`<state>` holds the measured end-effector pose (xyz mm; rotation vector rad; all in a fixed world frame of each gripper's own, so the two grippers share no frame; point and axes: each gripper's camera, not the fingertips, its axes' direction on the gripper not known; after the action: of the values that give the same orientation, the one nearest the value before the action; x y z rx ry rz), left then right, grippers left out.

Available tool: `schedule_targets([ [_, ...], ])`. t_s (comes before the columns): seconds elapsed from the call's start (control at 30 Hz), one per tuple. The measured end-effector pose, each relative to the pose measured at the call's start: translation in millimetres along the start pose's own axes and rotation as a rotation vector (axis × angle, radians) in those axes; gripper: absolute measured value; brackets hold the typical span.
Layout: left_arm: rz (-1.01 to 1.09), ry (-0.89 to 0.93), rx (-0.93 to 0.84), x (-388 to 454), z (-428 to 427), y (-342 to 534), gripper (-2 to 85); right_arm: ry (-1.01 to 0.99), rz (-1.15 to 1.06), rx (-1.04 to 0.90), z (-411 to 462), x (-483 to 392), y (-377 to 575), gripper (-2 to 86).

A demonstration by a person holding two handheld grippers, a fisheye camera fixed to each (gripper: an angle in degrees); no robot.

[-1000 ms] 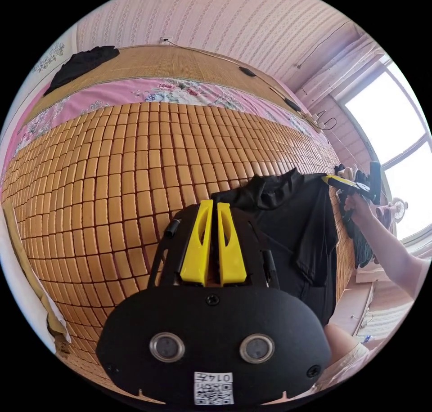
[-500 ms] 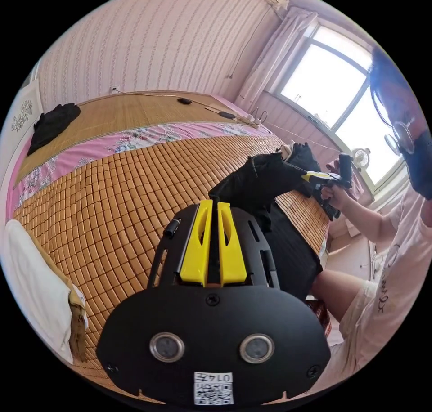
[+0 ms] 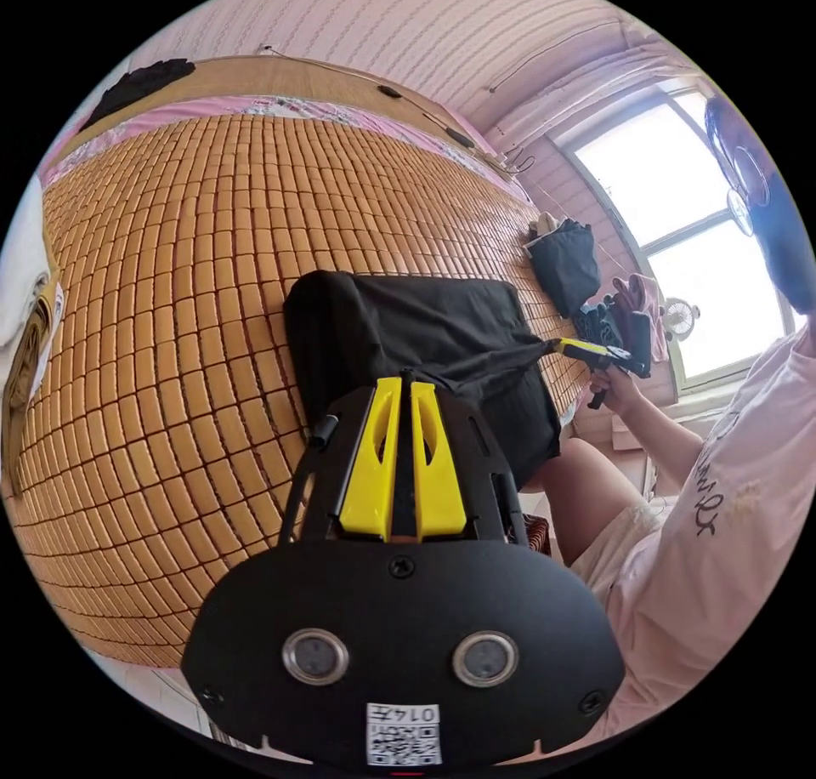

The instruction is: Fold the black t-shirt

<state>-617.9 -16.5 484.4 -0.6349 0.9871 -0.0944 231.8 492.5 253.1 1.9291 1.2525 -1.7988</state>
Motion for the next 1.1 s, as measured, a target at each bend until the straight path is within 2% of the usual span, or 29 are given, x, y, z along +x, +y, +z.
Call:
schedule_targets([
  [0.23,0.008,0.047,0.075,25.4,-65.6,7.8,-0.5,-0.057,-0.067,0.038,-47.9,-10.9,-7.0,0.8],
  [0.4,0.081,0.025,0.033,45.4,-85.2,27.0,-0.5,-0.082,-0.108,0.007,-66.6,-26.3,1.8,0.8],
  [0.53,0.029,0.022,-0.014,60.6,-100.2,55.3,-0.4,-0.131,-0.086,-0.048,-76.8,-46.4,23.3,0.8],
  [0.8,-0.022,0.067,-0.065,59.9,-70.4,118.0,-0.3,-0.074,-0.059,-0.179,-23.8,-57.0,73.0,0.9],
  [0.97,0.004,0.067,-0.134,57.9,-38.1,152.8,0.2,-0.031,-0.131,-0.299,10.2,-78.0,101.7,1.3],
  [1.1,0.007,0.079,-0.097,60.4,-48.5,179.6,0.9,0.053,-0.207,-0.322,5.0,-99.5,124.5,2.4],
])
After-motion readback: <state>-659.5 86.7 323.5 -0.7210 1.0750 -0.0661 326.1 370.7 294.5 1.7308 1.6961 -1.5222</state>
